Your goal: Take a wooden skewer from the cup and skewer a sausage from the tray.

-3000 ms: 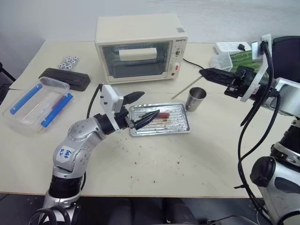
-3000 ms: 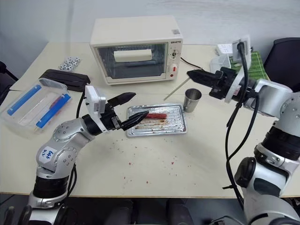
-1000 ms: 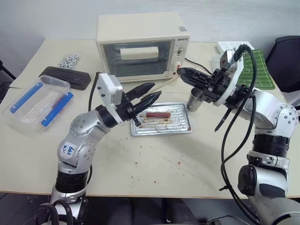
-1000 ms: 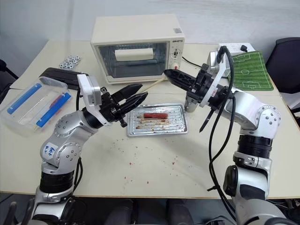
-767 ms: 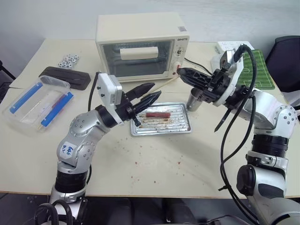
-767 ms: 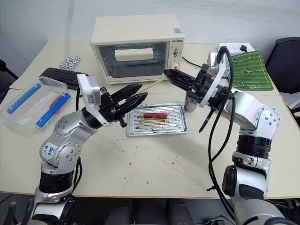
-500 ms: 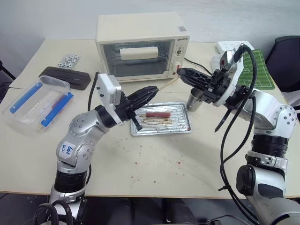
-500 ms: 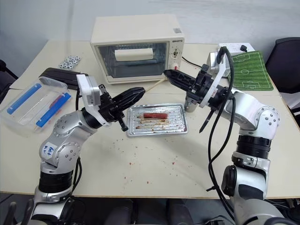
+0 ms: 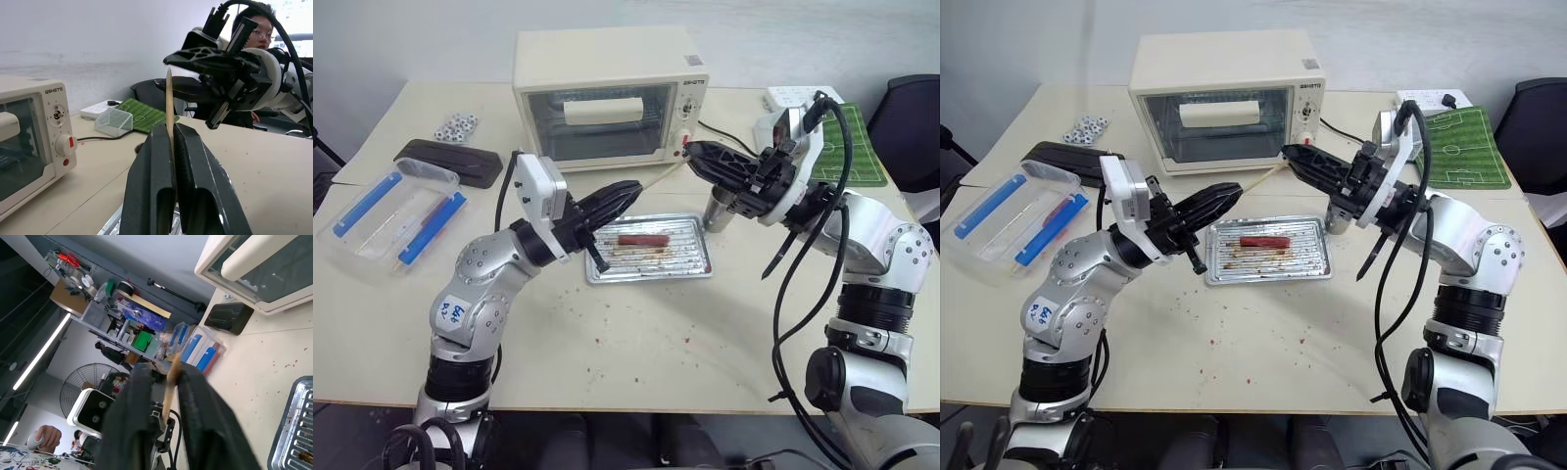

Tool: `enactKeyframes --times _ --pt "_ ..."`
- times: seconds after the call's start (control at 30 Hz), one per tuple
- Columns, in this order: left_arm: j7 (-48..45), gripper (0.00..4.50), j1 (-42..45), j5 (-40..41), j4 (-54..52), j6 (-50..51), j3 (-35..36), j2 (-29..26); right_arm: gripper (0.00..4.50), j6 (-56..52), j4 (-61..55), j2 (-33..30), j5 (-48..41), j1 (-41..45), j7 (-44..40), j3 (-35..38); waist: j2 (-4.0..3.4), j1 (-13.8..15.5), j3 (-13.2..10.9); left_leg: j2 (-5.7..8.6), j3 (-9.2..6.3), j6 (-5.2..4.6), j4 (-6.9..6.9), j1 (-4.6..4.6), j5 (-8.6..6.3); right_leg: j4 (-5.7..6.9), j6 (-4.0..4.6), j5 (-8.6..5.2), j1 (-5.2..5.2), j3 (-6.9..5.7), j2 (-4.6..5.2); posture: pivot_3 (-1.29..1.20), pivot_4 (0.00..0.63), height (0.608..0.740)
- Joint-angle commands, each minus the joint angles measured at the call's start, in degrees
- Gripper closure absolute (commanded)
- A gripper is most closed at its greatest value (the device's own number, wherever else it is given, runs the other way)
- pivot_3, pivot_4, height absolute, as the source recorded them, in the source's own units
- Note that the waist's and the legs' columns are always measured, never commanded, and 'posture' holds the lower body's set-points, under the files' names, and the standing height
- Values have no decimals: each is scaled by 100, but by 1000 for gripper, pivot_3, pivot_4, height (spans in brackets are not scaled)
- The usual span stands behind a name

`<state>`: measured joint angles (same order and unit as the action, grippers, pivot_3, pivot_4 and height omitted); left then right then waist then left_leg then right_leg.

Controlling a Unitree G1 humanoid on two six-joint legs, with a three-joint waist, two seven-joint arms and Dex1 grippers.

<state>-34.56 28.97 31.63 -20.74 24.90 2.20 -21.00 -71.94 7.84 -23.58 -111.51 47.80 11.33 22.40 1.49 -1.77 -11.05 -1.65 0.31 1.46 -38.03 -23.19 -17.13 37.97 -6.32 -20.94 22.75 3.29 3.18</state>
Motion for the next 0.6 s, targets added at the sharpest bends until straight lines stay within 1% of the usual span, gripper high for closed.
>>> enactKeyframes --times 0.03,0.13,0.2,0.23,0.3,0.33,0.37,0.4,0.47,0.53,0.6 --pt "35 4500 103 -76 -34 -105 51 -48 2137 -37 -136 -93 -149 112 -111 91 0 2 0 0 0 0 0 0 0 0 0 0 0 0 0 0 150 740" --pt "65 4500 114 -120 -17 -114 69 -61 1205 -43 -67 -199 -149 150 -65 18 0 3 0 0 0 0 0 0 0 -2 0 0 0 0 1 0 150 740" --pt "105 4500 101 -131 -68 -79 115 -109 647 20 -65 -453 -149 127 47 -191 0 6 0 0 0 0 2 -1 0 -3 0 0 0 0 1 0 150 740" --pt "131 4500 79 -118 -117 -43 159 -150 647 34 -66 -610 -43 132 22 -306 -1 6 0 1 0 0 2 -1 0 -4 0 0 0 0 2 0 150 740" --pt "174 4500 -8 -65 -239 45 276 -271 647 5 -147 -907 690 207 -394 -529 0 0 0 1 0 0 3 -2 0 -7 0 0 0 -1 3 0 150 740" --pt "190 4500 -103 -30 -321 104 370 -384 647 89 -341 -1123 1455 255 -949 -811 -1 -6 0 1 0 0 3 -2 0 -8 0 0 0 1 2 0 150 740" --pt "203 4500 -160 -8 -370 146 428 -461 647 171 -472 -1276 2006 288 -1380 -1022 -2 -17 -1 1 1 -1 4 -1 0 -8 0 0 0 1 2 0 150 740" --pt "207 4500 -290 33 -458 226 561 -595 647 456 -616 -1479 2807 336 -2003 -1478 -3 -26 -2 1 4 -1 7 0 -1 -8 0 0 3 4 1 0 150 740" --pt "222 4500 -457 106 -578 344 733 -771 647 910 -683 -1696 3879 409 -2893 -2082 -7 -49 -4 -1 3 -1 12 1 -1 -10 0 0 7 6 -5 0 150 740" --pt "220 4500 -718 237 -725 507 999 -979 647 1811 -659 -1887 5324 486 -3849 -3031 -7 -58 -4 -4 -2 -1 13 1 0 -11 1 0 9 2 -8 0 150 740" --pt "189 4500 -964 332 -848 611 1201 -1140 647 2536 -487 -1881 6343 548 -4537 -3642 -7 -48 -5 -4 -2 0 13 1 0 -12 1 0 9 2 -7 0 150 740"
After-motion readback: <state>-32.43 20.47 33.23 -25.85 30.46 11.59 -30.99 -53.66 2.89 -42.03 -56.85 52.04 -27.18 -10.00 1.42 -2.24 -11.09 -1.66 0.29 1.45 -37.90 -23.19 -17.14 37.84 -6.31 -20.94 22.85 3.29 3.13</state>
